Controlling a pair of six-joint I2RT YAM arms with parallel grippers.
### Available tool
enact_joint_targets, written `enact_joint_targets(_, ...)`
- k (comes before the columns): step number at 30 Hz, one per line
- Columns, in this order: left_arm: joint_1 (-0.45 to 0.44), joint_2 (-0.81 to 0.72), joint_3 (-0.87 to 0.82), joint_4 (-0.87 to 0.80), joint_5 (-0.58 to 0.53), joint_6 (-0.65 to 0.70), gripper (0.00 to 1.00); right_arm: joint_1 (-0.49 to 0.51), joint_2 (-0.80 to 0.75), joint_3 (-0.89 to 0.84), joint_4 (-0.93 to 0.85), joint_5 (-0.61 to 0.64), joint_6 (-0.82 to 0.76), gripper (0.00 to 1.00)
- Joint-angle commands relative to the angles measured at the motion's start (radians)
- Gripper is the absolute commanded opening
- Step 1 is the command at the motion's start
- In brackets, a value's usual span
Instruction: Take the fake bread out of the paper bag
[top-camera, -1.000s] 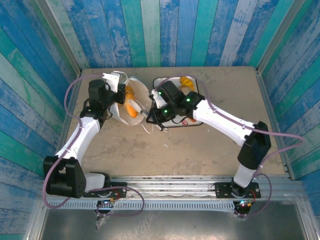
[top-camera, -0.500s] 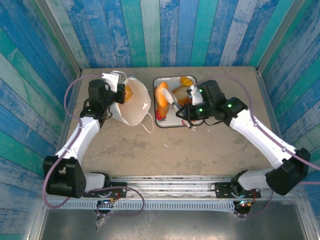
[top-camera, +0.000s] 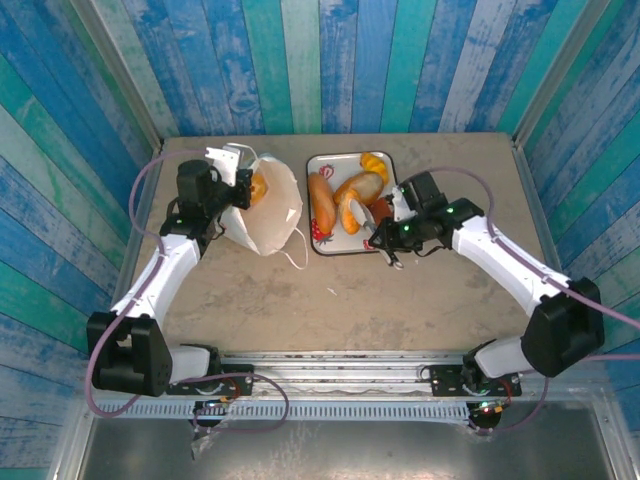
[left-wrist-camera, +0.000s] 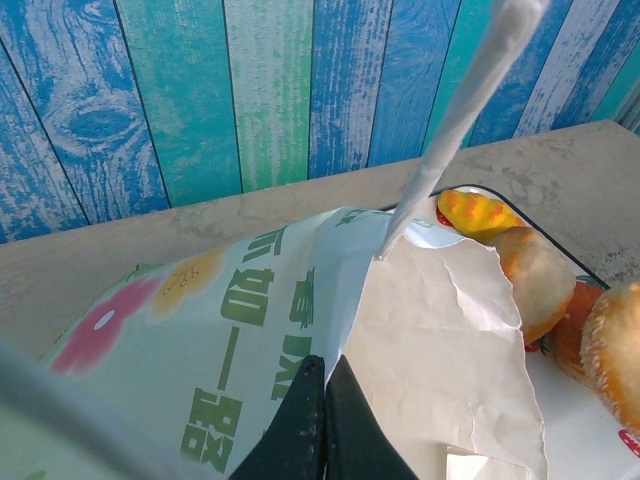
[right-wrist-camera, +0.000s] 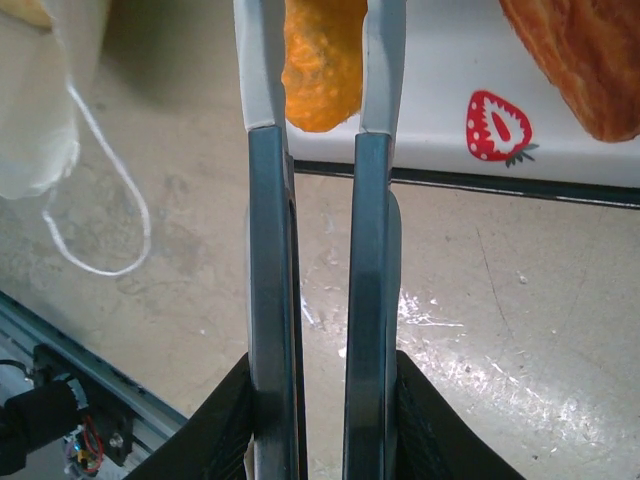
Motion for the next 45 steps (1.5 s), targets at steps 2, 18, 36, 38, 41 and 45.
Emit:
enact_joint_targets(2,0.0,-0.051,-0.001,0.015,0.021,0.004,0.0,-0.005,0.033,-0.021,0.052,-0.034,-0.011,0.14)
enact_joint_targets(18,0.0,-0.041,0.005,0.011,0.032,0.002,0.0,-0.012,0.156,-0.063,0.116,-0.088,-0.006,0.3)
enact_joint_targets(36,0.0,-0.049,0.007,0.013,0.038,0.001,0.0,-0.068,0.017,-0.057,0.056,-0.03,-0.003,0.5)
enact_joint_targets(38,0.0,-0.049,0.006,0.012,0.041,0.001,0.0,-0.079,0.006,-0.055,0.043,-0.025,-0.008,0.52)
enact_joint_targets(41,0.0,-0.049,0.006,0.01,0.042,0.002,0.0,-0.086,-0.005,-0.052,0.037,-0.024,-0.014,0.55)
enact_joint_targets(45,0.0,-0.049,0.008,0.01,0.044,0.002,0.0,-0.088,-0.011,-0.046,0.032,-0.026,-0.016,0.53)
